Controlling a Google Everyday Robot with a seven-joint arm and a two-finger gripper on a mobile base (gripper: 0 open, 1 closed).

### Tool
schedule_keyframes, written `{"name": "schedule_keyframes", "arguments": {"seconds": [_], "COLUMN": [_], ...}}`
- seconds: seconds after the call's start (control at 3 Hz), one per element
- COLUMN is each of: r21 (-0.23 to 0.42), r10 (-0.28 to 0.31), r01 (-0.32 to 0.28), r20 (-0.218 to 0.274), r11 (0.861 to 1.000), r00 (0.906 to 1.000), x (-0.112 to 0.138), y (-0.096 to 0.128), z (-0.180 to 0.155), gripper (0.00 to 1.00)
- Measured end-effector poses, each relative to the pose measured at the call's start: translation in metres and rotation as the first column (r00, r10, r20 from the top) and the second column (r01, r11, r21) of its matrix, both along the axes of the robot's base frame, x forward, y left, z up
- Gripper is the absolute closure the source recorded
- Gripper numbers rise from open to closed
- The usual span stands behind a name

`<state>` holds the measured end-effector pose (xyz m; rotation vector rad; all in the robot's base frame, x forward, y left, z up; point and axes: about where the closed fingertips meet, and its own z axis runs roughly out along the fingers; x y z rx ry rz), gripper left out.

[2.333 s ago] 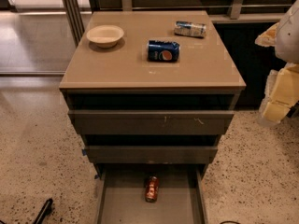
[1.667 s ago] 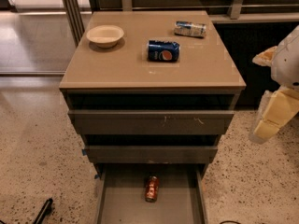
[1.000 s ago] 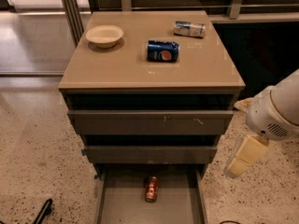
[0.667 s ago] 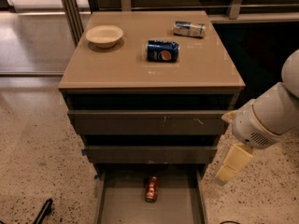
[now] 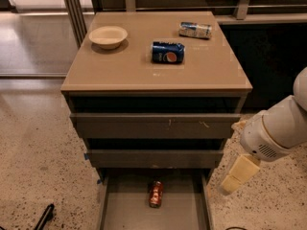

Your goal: Pick coke can from bottom drawer and place on counter

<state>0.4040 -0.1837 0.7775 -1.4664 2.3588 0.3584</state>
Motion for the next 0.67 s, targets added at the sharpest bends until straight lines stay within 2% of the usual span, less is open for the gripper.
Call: {"name": "schedule_keyframes", "arguments": {"seconds": [0.33,0.67], "r21": [0.091,0.101], "r10": [-0.154,-0.301], "r01": [0.161,0.317], "r20": [-0.073,-0.147], "r11": [0.983,0.943], "r00": [0.9853,0.9422], "x": [-0.014,-0.019], "y": [0.008,0.022], "z": [-0.053,-0.114], "gripper": [0.0,0.0]}}
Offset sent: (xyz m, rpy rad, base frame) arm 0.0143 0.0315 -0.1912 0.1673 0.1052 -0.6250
